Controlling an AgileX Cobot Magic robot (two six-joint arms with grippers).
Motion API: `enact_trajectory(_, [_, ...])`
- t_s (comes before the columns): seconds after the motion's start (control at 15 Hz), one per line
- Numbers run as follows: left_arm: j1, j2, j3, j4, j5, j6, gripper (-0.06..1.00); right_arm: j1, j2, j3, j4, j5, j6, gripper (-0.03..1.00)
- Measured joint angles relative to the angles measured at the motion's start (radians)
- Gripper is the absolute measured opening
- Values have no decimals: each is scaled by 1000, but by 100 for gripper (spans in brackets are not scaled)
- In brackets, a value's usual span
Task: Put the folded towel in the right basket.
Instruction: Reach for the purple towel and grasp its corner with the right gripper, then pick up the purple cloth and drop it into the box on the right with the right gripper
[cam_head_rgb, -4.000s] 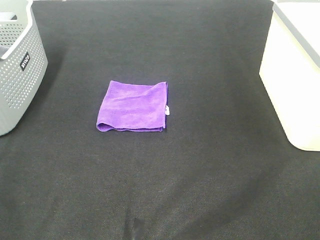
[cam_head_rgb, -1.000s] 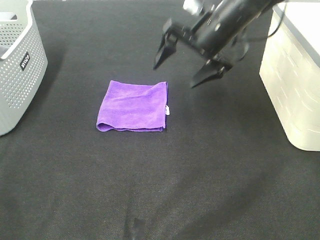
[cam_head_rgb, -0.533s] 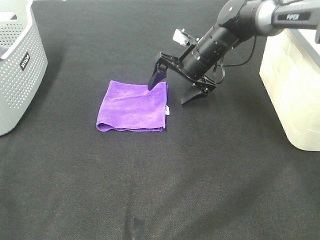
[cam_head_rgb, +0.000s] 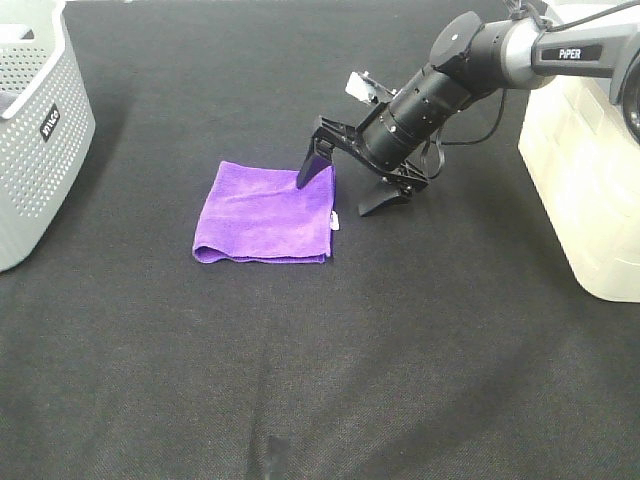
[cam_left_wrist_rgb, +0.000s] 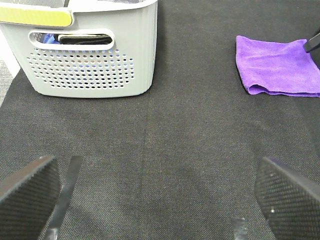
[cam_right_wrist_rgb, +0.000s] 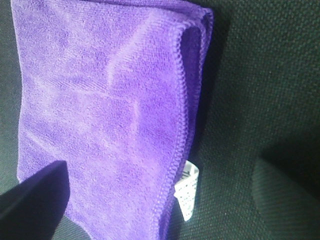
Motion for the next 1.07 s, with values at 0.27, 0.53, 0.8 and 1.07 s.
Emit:
enact_trajectory(0.27, [0, 0, 0, 0, 0, 0, 99, 92, 53, -26, 19, -91, -1, 85])
enact_trajectory(0.53, [0, 0, 0, 0, 0, 0, 99, 147, 69, -35, 19, -146, -4, 63])
enact_trajectory(0.8, [0, 0, 0, 0, 0, 0, 99, 135, 105, -150, -73, -41, -4, 7])
enact_trajectory(1.07, [0, 0, 0, 0, 0, 0, 99, 125, 104, -477, -217, 292, 2, 7])
